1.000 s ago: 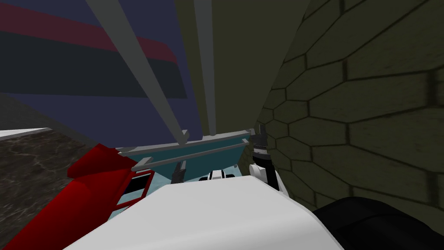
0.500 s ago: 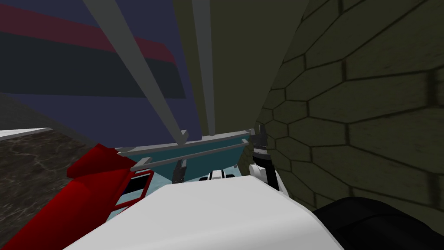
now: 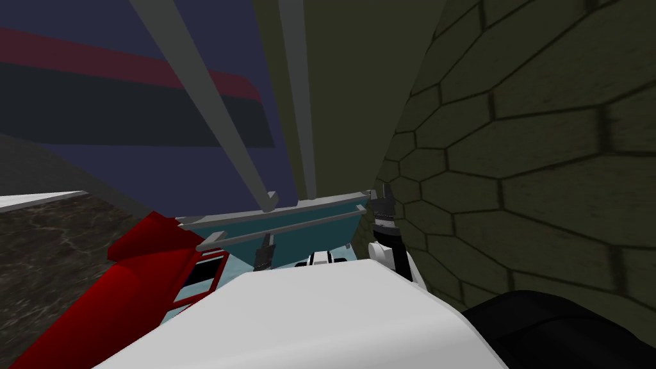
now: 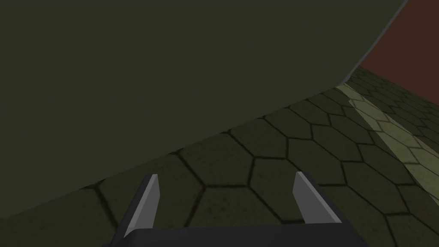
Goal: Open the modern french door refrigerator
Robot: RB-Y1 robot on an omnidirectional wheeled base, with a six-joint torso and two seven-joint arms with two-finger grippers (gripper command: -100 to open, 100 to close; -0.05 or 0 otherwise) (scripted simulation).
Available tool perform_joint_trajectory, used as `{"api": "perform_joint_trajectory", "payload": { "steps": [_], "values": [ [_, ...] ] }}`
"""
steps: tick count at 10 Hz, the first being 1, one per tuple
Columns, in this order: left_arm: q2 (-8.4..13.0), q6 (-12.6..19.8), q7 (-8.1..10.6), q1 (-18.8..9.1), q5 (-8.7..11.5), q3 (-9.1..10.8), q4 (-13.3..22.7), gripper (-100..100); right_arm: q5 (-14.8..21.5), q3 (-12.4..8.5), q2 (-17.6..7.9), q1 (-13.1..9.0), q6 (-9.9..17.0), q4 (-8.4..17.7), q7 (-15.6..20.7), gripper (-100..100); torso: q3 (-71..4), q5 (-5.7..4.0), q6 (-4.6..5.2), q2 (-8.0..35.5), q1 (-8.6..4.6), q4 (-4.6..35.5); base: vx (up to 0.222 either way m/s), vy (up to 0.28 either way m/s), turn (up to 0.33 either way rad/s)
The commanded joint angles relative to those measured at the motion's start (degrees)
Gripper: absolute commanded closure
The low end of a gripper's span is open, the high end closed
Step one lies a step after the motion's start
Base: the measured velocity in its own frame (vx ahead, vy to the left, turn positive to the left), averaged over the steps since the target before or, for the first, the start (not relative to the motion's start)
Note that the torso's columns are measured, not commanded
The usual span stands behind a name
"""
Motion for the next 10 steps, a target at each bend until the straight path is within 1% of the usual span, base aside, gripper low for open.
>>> {"api": "perform_joint_trajectory", "payload": {
  "steps": [1,2,3,4,5,8,9,10],
  "values": [
    [-0.6,-2.8,-0.51,1.0,-0.3,-0.29,2.7,100,0.0,0.0,0.0,0.0,0.0,0.0,0.0,0,-0.1,0.01,-0.04,-0.1,0.01,0.0,0.014,0.025,-0.006],
    [-0.4,-2.8,-0.42,0.0,-0.1,-0.11,2.8,100,0.0,0.0,0.0,0.0,0.0,0.0,0.0,0,-0.1,0.01,-0.05,-0.1,-0.01,0.0,0.001,0.006,0.0],
    [0.0,-1.1,0.05,0.1,-0.2,-0.12,1.1,100,0.0,0.0,0.0,0.0,0.0,0.0,0.0,0,0.0,-0.09,-0.05,0.1,-0.09,0.1,-0.104,-0.029,0.022],
    [0.2,-0.4,0.22,0.2,-0.1,-0.1,0.5,100,0.0,0.0,0.0,0.0,0.0,0.0,0.0,0,0.2,-0.17,-0.11,0.5,-0.21,0.2,-0.162,-0.051,0.023],
    [0.5,1.1,0.57,0.4,-0.1,-0.07,-0.7,100,0.0,0.0,0.0,0.0,0.0,0.0,0.0,0,0.4,-0.21,-0.12,0.7,-0.32,0.3,-0.189,-0.067,0.028],
    [1.2,4.0,1.27,0.6,-0.1,0.0,-3.2,100,0.0,0.0,0.0,0.0,0.0,0.0,0.0,0,0.1,-0.36,-0.06,0.4,-0.45,0.3,-0.154,-0.068,0.031],
    [1.1,3.4,1.15,0.8,-0.1,0.02,-2.4,100,0.0,0.0,0.0,0.0,0.0,0.0,0.0,0,0.1,-0.39,-0.02,0.4,-0.5,0.4,-0.065,-0.022,0.012],
    [1.3,3.2,1.67,1.9,-0.2,-0.2,-3.4,100,0.0,0.0,0.0,0.0,0.0,0.0,0.0,0,0.0,-0.37,0.0,0.2,-0.44,0.3,-0.119,-0.011,0.027]
  ]
}}
